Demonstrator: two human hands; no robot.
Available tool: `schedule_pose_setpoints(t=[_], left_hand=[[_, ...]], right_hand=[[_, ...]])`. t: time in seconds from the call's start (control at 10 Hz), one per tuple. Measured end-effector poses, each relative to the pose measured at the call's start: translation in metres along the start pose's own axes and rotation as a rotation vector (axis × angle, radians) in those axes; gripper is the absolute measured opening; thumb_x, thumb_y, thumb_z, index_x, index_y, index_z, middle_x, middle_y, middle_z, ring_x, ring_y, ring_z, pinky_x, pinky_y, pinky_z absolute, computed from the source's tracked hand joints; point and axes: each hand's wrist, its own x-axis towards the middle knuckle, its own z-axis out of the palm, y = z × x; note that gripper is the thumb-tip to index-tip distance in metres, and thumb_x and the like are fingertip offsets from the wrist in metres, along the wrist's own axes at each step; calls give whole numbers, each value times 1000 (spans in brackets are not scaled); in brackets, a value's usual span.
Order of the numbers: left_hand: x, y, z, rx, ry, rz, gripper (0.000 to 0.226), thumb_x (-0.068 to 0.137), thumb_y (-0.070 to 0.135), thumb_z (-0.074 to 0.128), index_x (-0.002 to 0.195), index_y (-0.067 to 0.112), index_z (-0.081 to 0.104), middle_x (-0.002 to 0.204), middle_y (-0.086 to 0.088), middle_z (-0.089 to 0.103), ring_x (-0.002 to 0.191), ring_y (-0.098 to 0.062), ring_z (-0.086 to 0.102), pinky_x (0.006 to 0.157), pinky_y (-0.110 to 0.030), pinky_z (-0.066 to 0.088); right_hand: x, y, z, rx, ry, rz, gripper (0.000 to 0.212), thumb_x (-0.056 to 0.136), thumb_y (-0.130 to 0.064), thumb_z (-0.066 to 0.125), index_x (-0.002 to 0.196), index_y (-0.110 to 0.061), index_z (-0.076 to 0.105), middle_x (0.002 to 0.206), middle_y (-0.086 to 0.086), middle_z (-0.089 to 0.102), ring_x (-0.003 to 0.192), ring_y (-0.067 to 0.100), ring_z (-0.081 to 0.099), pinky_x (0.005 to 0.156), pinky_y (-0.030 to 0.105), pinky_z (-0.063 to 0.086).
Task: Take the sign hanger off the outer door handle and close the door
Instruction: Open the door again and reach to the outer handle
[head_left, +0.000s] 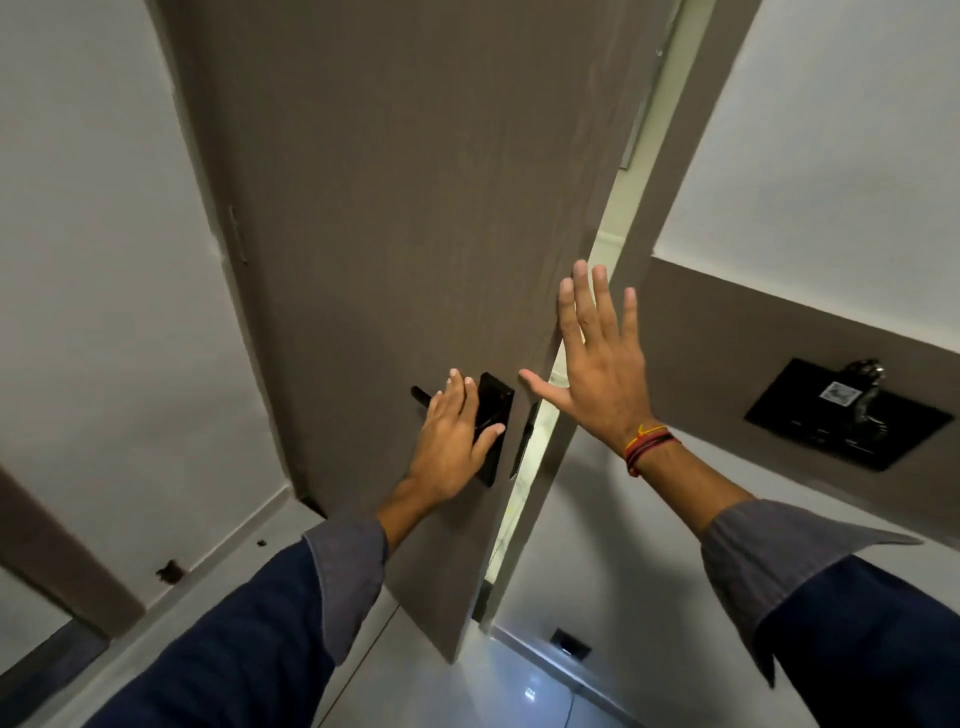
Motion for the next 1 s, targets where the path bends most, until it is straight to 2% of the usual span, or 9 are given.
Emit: schedule_pose_setpoints(t=[0.2,0.3,0.4,0.5,0.6,0.7,0.8,0.9,1.0], left_hand=[[79,29,37,59,-92,-76,87,101,53,44,156,-6,12,164,-32,9,153,-41,17,126,-45,15],[109,41,53,104,-111,-103,86,103,51,43,154,-11,11,161,-37,9,150,-46,20,125,-49,18],[126,47,66,156,-98,-109,85,103,50,41,153,-12,12,160,-40,12,150,-46,21,124,-50,18],[136,49,73,195,-94,-112,85,103,51,40,153,-12,12,159,-39,14,150,-45,22,124,-49,20],[146,53,73,183,-119,-116,85,103,50,41,153,-12,11,160,-40,12,151,-45,20,125,-49,20],[154,55,76,180,-144,-128,86,104,49,41,153,-12,8,160,-40,9,152,-46,17,126,-49,19],[156,56,75,163,-160,-142,86,103,49,42,153,-12,6,160,-40,7,152,-46,14,126,-49,17],[155,54,67,144,-222,-130,88,103,47,45,153,-12,4,160,-40,4,152,-46,12,126,-50,16],[156,61,41,188,-229,-142,86,101,44,52,154,-10,11,161,-37,13,151,-49,13,125,-56,17]], right_hand=[[17,40,15,-325,-131,90,124,86,-78,61,165,3,11,176,18,2,164,37,5,129,62,9],[31,49,31,-432,-215,87,102,85,-69,70,148,8,49,175,20,-8,162,35,-10,130,61,5],[39,52,46,-488,-244,80,72,82,-58,77,119,4,70,175,22,-3,164,37,-1,131,60,7],[47,53,56,-509,-231,84,42,85,-34,76,103,3,72,175,24,6,164,37,7,130,60,7],[53,52,63,-580,-250,76,14,92,-10,61,85,-2,70,173,27,10,163,39,8,128,62,5],[58,49,65,-667,-306,87,17,90,-10,63,73,-8,65,173,29,12,163,40,8,127,65,12],[60,45,61,-679,-341,88,15,90,-12,65,75,-8,65,173,29,12,163,42,9,127,65,15],[61,46,47,-618,-330,81,17,93,-10,60,78,-9,67,172,30,12,163,42,5,128,65,7],[61,49,29,-437,-231,75,25,95,-13,52,103,-1,73,172,30,10,164,40,5,131,64,10]])
